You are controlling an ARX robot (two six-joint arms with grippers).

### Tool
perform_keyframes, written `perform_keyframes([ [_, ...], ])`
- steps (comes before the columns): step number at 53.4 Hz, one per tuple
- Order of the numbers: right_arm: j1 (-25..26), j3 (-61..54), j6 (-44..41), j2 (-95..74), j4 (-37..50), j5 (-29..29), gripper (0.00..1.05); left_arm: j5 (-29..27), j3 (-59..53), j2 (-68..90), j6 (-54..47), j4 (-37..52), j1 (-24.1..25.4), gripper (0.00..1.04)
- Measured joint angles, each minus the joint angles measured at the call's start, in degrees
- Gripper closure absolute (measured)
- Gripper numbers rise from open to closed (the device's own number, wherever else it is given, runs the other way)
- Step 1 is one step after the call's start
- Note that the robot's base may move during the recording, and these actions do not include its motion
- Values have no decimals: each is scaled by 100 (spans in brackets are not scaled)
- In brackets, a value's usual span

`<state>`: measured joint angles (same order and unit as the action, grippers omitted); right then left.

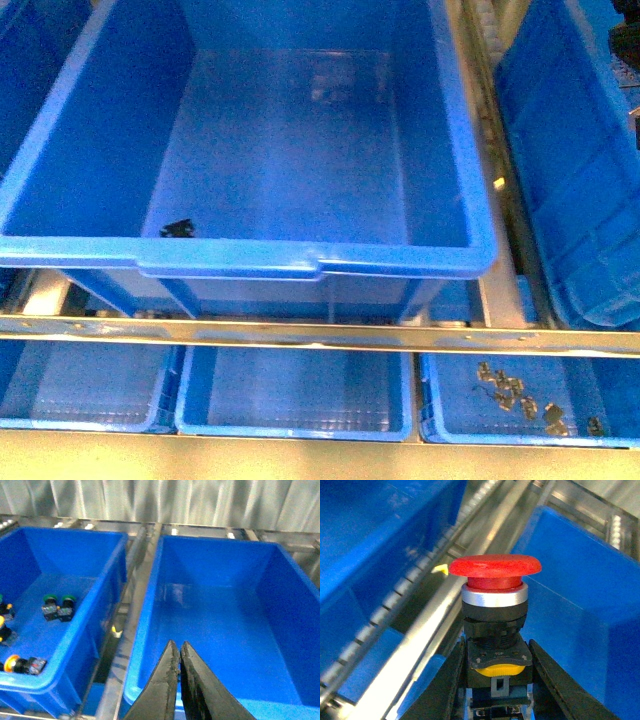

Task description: Pick red and yellow buttons and place in box

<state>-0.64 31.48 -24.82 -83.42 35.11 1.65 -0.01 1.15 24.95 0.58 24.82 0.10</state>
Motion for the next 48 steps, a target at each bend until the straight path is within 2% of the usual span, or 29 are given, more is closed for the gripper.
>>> perform_keyframes([
  [21, -13, -39, 42, 4, 50, -101, 78, 15, 0, -984, -2, -968, -2, 102],
  [39, -81, -39, 44, 13, 46, -81, 78, 0, 0, -1471, 0, -1449, -2, 102],
  [43, -81, -39, 48, 11, 44, -83, 78, -2, 0, -2124, -4, -2306, -2, 102],
  [48, -72, -39, 72, 13, 35, -111, 78, -2, 0, -2378, -7, -2446, -4, 102],
])
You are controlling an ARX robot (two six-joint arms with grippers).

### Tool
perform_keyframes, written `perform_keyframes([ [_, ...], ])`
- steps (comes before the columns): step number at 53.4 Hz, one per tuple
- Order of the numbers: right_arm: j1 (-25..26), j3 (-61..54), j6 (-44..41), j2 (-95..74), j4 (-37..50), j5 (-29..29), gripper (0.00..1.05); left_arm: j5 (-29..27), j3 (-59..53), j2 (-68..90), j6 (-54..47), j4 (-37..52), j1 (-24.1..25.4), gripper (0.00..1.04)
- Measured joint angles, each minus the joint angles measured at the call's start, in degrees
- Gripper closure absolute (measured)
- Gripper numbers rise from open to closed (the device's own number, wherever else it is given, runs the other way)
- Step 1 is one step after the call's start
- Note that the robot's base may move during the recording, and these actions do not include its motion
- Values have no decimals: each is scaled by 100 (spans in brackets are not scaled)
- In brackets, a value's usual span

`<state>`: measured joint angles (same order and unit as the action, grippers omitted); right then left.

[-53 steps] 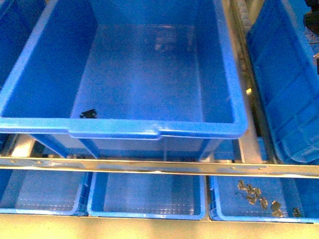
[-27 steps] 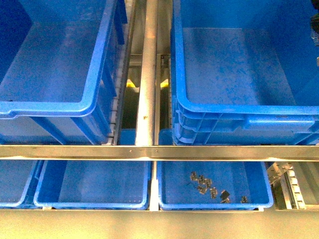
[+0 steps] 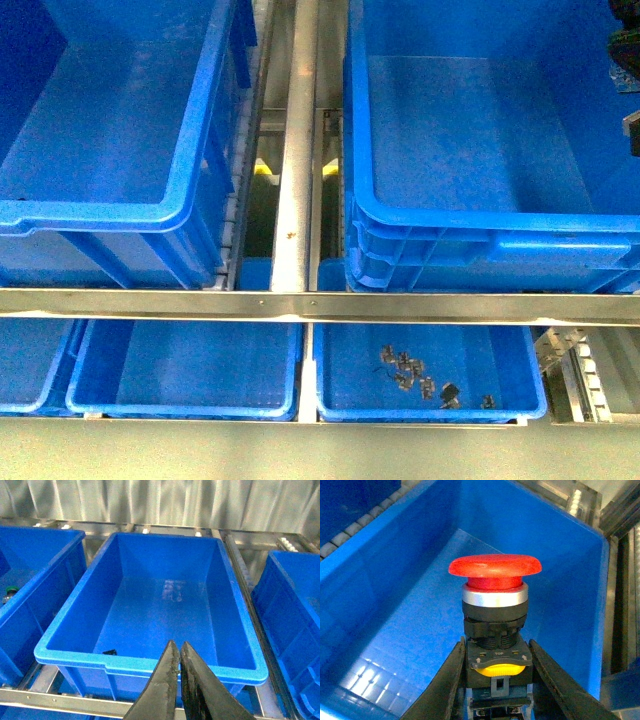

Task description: Pick red and yellow buttons and place in box

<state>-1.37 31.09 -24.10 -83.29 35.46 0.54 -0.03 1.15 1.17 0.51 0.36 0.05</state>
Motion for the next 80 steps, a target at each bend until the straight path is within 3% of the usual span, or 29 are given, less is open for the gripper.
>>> perform_keyframes([
  [16, 0, -4, 70, -35, -22, -13, 78, 0, 0, -33, 0, -37, 0, 99],
  [27, 15, 197, 96, -527, 35, -55, 78, 2, 0, -33, -2, -37, 0, 60],
  [31, 13, 492, 122, -925, 76, -118, 78, 2, 0, -33, -2, -37, 0, 42],
  [42, -77, 1495, 203, -2081, 101, -407, 78, 2, 0, -33, -4, -37, 0, 7],
  [58, -223, 3600, 481, -3731, -590, -931, 78, 2, 0, -33, -11, -39, 0, 8],
  [71, -299, 6046, 962, -5567, -1915, -1547, 78, 2, 0, -33, -11, -37, 0, 8],
  [80, -229, 6896, 1099, -6133, -2354, -1775, 78, 2, 0, -33, -11, -37, 0, 8],
])
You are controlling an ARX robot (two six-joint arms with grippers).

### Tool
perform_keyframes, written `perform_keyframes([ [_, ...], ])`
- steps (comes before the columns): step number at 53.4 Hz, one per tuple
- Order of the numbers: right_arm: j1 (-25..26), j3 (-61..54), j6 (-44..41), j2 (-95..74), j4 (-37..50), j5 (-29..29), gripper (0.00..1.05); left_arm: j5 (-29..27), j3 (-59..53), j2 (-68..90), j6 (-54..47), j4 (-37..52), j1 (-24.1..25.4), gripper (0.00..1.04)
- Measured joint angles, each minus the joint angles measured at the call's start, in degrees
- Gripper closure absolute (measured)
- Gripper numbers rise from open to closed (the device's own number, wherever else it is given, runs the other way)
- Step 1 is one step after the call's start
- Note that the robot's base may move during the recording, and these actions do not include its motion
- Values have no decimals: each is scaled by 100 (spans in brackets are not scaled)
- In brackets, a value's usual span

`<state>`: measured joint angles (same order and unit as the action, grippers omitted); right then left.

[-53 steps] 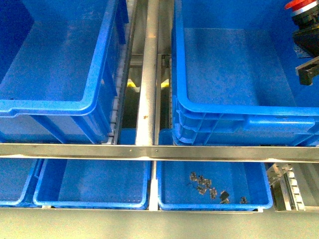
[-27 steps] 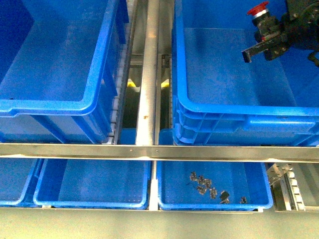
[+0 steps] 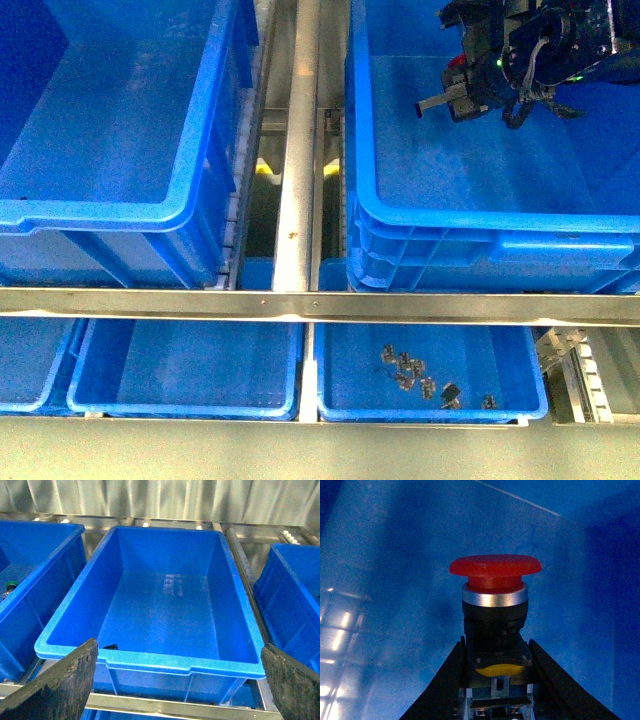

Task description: Pick red and yellow buttons and place in box

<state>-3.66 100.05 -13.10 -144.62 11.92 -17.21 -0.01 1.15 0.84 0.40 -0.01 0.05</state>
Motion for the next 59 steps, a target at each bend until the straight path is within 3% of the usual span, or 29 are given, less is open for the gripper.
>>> perform_keyframes([
  [10, 81, 304, 55, -177, -28, 13, 78, 0, 0, 0, 0, 0, 0, 8],
  [23, 157, 153, 188, -103, 201, 376, 42, 0, 0, 0, 0, 0, 0, 8],
  [37, 433, -1388, 240, 964, 1311, 1021, 5, 0, 0, 0, 0, 0, 0, 8],
  [45, 765, -2907, 295, 2203, 2028, 1683, 7, 0, 0, 0, 0, 0, 0, 8],
  [59, 1403, -5407, 673, 4175, 2564, 2688, 7, 0, 0, 0, 0, 0, 0, 8],
])
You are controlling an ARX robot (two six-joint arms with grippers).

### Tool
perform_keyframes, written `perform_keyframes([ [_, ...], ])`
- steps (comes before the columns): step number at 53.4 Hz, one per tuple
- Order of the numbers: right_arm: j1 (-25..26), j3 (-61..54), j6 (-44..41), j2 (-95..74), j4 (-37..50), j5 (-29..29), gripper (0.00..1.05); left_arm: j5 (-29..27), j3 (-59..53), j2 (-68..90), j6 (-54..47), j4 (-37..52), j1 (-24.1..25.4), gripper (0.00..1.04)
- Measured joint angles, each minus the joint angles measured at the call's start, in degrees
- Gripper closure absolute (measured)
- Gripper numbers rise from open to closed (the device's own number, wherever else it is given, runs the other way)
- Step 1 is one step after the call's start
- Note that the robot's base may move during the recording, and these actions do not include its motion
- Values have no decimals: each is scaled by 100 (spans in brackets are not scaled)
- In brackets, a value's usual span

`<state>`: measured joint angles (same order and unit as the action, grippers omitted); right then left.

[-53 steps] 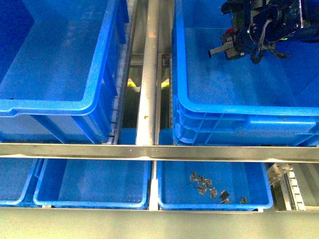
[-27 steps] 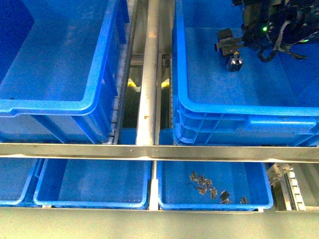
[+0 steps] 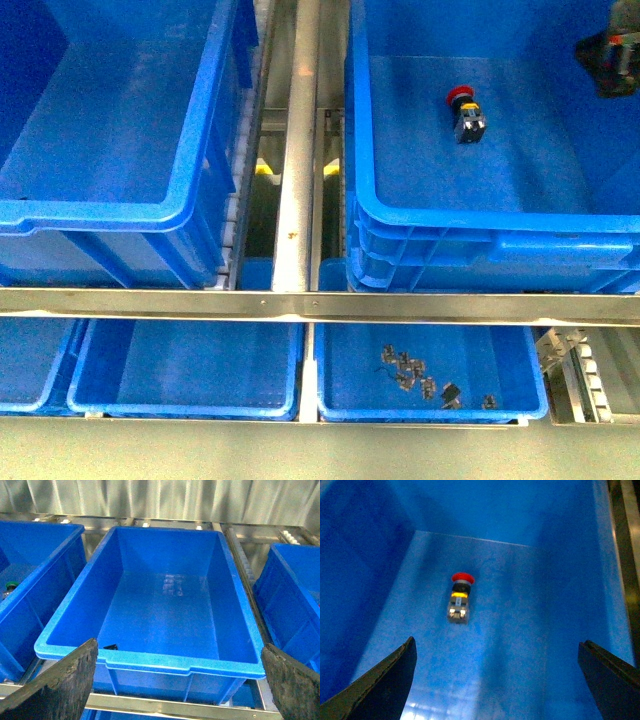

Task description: Pick red and yellow buttons and place in box

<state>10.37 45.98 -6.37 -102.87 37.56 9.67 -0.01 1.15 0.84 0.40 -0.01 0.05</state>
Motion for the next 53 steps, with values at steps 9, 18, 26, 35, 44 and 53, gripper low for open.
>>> perform_keyframes([
  [9, 518, -1209, 450, 1390, -210, 579, 7, 0, 0, 0, 0, 0, 0, 8],
  [18, 813, -1722, 1036, 2459, -796, 669, 7, 0, 0, 0, 0, 0, 0, 8],
  [26, 693, -2389, 855, 2251, 1255, 625, 23, -2, 0, 0, 0, 0, 0, 8],
  [35, 280, -3198, 737, 2918, 2166, 297, 54, 0, 0, 0, 0, 0, 0, 8],
  [44, -125, -3930, 680, 3508, 2218, -85, 93, -2, 0, 0, 0, -2, 0, 8],
  [53, -339, -4183, 660, 4332, 1714, -308, 101, 0, 0, 0, 0, 0, 0, 8],
])
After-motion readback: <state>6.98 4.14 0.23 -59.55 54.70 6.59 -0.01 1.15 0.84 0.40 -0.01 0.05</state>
